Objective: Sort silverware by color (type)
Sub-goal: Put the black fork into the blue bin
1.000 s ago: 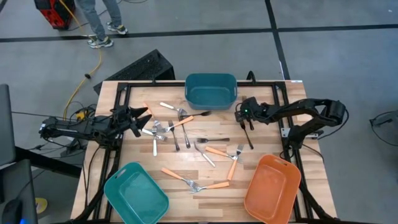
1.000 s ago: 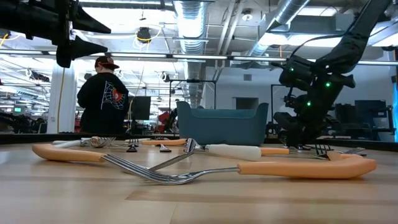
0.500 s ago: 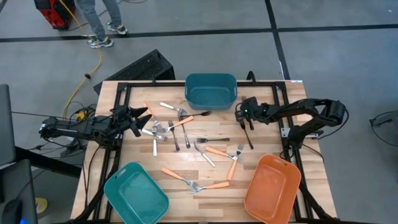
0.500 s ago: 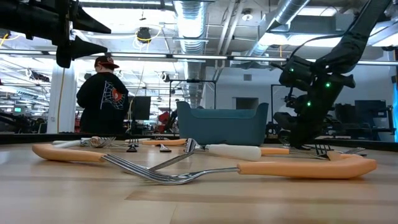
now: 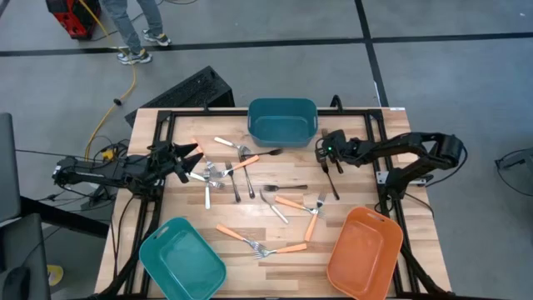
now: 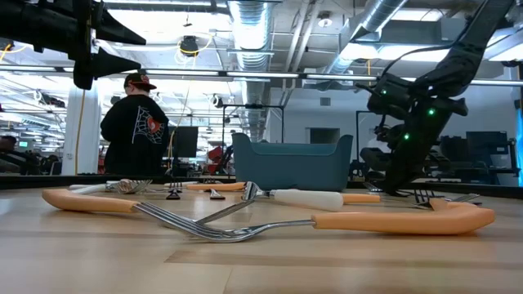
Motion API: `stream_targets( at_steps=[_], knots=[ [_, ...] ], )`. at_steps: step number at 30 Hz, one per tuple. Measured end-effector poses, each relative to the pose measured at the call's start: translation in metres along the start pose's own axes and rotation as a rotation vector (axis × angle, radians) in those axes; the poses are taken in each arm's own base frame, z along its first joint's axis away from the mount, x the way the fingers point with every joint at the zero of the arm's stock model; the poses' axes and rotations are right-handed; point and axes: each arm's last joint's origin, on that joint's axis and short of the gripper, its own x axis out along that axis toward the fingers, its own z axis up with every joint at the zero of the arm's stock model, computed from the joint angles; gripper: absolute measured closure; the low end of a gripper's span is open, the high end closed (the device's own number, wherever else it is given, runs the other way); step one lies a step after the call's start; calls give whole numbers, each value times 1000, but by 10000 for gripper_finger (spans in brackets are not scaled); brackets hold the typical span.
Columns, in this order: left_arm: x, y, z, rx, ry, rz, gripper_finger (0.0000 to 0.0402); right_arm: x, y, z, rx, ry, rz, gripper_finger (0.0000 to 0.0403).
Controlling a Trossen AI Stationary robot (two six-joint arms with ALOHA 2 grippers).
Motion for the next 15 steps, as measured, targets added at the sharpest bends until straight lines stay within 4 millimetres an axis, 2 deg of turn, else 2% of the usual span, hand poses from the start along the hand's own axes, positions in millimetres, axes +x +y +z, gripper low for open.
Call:
stream_targets(
  at_steps=[15],
  knots=[
    [0, 0, 0, 3, 3, 2, 140, -22, -3, 12, 54, -62, 84, 369]
  ],
)
